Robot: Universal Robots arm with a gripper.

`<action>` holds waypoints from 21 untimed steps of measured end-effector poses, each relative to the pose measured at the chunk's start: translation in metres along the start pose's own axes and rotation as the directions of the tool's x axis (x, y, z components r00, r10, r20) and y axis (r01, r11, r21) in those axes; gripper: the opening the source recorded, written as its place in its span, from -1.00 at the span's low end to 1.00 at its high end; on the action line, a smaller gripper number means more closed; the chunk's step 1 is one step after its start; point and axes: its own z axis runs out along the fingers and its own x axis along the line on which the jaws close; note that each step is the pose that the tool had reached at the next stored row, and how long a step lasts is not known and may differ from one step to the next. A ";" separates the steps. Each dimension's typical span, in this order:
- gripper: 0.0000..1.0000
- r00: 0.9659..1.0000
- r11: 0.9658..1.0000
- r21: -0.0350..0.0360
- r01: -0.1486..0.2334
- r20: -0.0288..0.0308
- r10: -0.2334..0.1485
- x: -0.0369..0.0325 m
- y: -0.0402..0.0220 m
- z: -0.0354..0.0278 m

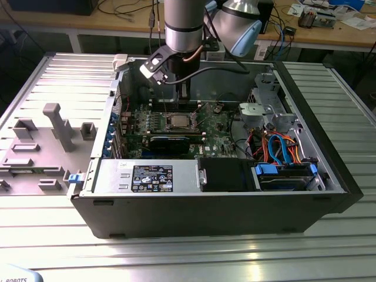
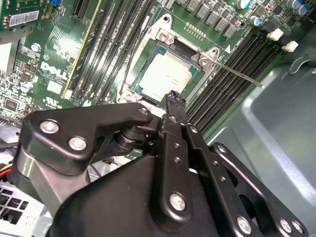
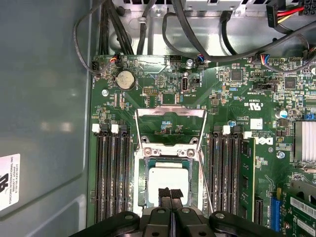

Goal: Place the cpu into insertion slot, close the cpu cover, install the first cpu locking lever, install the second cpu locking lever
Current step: 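Close the cpu cover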

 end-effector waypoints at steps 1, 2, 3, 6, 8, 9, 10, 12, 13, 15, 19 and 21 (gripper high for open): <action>-0.79 1.000 1.000 0.000 0.000 0.000 0.000 0.0000 0.0000 -0.0003; -0.79 1.000 1.000 0.000 0.000 0.000 0.000 0.0000 0.0000 -0.0006; -0.79 1.000 1.000 0.000 0.000 0.000 0.000 0.0000 0.0000 -0.0009; -0.79 1.000 1.000 0.000 0.000 0.000 0.000 0.0001 0.0001 -0.0020; -0.79 1.000 1.000 0.000 0.000 0.000 0.000 0.0001 0.0001 -0.0026; -0.79 1.000 1.000 0.000 0.000 0.000 0.000 0.0001 0.0001 -0.0028; -0.79 1.000 1.000 0.000 0.000 0.000 0.000 0.0001 0.0001 -0.0029; -0.79 1.000 1.000 0.000 0.000 0.000 0.000 0.0001 0.0001 -0.0031; -0.79 1.000 1.000 0.000 0.000 0.000 0.000 0.0001 0.0001 -0.0031; -0.79 1.000 1.000 0.000 0.000 0.000 0.000 0.0001 0.0001 -0.0031; -0.79 1.000 1.000 0.000 0.000 0.000 0.000 0.0001 0.0001 -0.0031; -0.79 1.000 1.000 0.000 0.000 0.001 0.000 0.0001 0.0001 -0.0040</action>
